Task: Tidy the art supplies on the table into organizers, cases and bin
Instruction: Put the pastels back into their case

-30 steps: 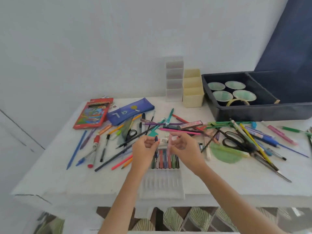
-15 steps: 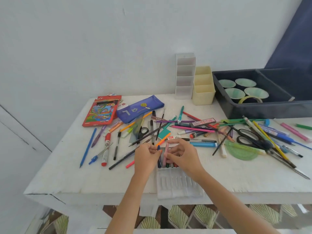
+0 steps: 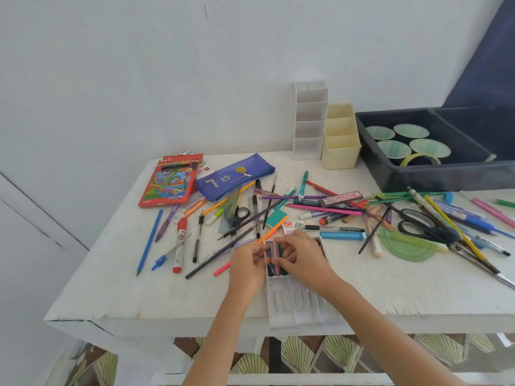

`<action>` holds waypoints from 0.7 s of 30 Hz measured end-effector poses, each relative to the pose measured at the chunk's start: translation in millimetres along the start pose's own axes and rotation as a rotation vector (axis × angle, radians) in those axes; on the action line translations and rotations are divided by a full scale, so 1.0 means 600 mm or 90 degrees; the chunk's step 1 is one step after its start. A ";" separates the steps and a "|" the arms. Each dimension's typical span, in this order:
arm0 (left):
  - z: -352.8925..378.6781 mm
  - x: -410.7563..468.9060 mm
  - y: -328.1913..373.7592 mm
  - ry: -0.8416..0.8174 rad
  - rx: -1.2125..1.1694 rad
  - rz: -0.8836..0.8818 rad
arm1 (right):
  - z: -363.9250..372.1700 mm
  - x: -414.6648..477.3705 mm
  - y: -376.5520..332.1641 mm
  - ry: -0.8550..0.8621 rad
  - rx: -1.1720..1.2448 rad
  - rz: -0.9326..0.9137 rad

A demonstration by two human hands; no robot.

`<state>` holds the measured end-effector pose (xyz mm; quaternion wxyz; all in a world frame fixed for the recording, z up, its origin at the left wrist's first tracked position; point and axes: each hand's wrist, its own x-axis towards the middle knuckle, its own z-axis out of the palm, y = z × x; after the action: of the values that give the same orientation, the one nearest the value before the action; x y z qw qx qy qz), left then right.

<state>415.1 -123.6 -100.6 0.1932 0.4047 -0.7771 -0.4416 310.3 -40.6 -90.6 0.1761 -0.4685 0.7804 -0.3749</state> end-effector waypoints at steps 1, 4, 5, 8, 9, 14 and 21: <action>-0.003 -0.001 0.000 -0.013 -0.019 -0.012 | 0.002 0.002 0.000 -0.008 -0.019 0.002; -0.009 -0.001 -0.001 0.003 -0.060 -0.032 | 0.007 0.005 0.001 -0.023 -0.091 -0.029; -0.009 -0.003 0.000 0.015 -0.068 -0.035 | 0.007 0.005 0.002 -0.016 -0.130 -0.048; -0.009 -0.007 0.000 0.027 -0.104 -0.041 | 0.001 0.001 0.003 0.008 -0.228 -0.083; -0.009 -0.008 0.000 0.026 -0.114 -0.049 | -0.002 -0.001 0.003 0.006 -0.273 -0.101; -0.007 -0.008 -0.001 0.037 -0.144 -0.068 | 0.005 -0.027 0.013 -0.079 -0.368 -0.114; -0.002 -0.007 0.000 0.056 -0.154 -0.070 | 0.024 -0.049 0.022 -0.117 -0.446 -0.114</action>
<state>418.5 -121.1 -99.8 0.2497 0.4395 -0.6855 -0.5240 326.2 -18.0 -112.3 0.0406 -0.5986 0.7981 -0.0556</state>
